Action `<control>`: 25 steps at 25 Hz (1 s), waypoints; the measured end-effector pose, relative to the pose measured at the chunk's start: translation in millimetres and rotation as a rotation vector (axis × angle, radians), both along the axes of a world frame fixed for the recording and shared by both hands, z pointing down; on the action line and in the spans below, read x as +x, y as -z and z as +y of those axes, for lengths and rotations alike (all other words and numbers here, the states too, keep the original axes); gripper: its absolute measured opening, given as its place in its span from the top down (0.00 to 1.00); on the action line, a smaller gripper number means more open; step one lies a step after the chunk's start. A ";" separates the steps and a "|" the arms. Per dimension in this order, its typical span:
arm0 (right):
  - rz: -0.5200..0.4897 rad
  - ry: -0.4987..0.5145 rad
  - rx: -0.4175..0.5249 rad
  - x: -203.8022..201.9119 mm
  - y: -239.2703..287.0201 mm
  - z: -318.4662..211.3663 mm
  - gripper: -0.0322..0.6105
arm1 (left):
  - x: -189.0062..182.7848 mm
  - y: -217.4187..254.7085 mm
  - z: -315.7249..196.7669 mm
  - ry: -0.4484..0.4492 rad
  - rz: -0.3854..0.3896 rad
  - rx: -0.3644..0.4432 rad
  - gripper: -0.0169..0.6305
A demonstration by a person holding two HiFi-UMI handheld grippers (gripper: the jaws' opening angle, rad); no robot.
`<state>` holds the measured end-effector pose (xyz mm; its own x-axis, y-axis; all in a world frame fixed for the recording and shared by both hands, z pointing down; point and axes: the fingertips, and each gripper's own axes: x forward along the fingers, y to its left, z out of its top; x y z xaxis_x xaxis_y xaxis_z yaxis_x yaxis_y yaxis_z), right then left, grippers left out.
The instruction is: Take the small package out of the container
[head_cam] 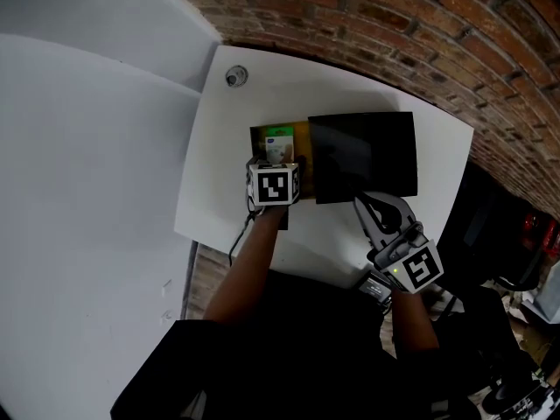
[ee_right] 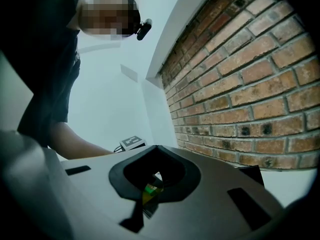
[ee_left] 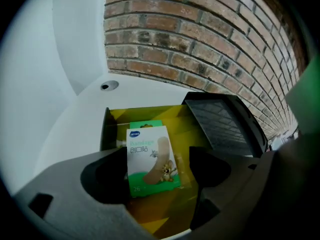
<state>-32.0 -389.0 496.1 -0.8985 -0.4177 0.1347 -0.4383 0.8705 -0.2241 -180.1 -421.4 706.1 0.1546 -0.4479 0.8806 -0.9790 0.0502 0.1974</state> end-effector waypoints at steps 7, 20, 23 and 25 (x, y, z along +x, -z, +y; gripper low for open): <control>0.021 0.011 -0.009 2.2 -1.6 1.6 0.94 | 0.9 -10.6 -2.1 0.016 -0.042 -0.015 0.40; 0.025 0.016 0.007 3.4 3.5 -0.1 0.94 | 6.1 -25.5 -6.0 -0.055 -0.090 -0.092 0.40; 0.019 0.011 0.006 2.5 3.7 1.3 0.94 | 5.9 -24.7 -5.3 -0.063 -0.093 -0.089 0.40; 0.020 0.011 0.008 2.0 4.3 2.4 0.94 | 5.5 -22.9 -4.4 -0.068 -0.091 -0.079 0.40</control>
